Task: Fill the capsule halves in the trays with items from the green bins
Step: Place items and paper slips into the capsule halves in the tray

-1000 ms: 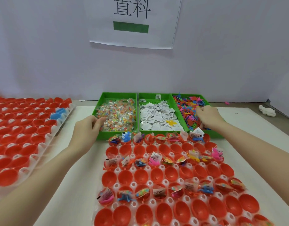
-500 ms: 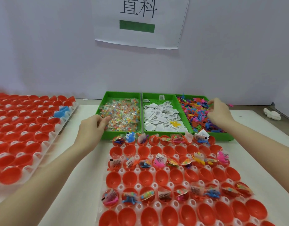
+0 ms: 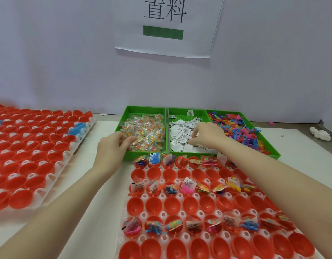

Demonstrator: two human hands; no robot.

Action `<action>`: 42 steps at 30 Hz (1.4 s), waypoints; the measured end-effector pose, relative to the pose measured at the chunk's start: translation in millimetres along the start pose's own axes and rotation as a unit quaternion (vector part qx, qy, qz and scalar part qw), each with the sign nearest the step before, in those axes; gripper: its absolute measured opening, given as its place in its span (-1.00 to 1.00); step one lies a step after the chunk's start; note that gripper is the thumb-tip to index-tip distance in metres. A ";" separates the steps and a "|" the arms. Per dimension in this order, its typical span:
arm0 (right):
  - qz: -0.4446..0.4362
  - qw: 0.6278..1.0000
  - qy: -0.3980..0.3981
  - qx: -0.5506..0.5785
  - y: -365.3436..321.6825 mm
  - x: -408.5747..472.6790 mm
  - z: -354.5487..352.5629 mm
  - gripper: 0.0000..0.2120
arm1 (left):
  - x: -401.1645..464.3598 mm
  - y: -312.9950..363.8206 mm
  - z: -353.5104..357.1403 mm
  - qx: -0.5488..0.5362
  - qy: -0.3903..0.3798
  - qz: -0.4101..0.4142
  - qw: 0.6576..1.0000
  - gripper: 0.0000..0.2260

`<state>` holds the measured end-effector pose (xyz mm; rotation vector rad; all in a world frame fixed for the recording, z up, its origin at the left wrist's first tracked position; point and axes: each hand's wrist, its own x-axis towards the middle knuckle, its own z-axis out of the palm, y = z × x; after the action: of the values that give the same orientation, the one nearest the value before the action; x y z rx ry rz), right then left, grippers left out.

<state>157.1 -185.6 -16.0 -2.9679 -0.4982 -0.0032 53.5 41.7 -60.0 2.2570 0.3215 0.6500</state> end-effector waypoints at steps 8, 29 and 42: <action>0.030 0.973 0.146 0.175 17.7 -6.0 -0.4 -0.85 | -2.4 -1.8 -5.2 -0.037 -0.028 0.001 0.999 -0.84; -0.110 0.878 0.060 0.461 -28.0 -151.4 -64.8 -0.90 | -92.4 141.6 -26.8 -0.549 -0.290 -0.199 0.758 -0.54; -0.034 0.803 -0.025 0.594 1.0 -225.4 -90.6 -0.67 | -140.2 158.4 -26.1 -0.439 -0.359 -0.130 0.814 -0.88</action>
<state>-53.9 -271.7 68.3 -1.7052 -0.3854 0.2730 -73.5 -109.0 21.0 1.3612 -0.0644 -0.2251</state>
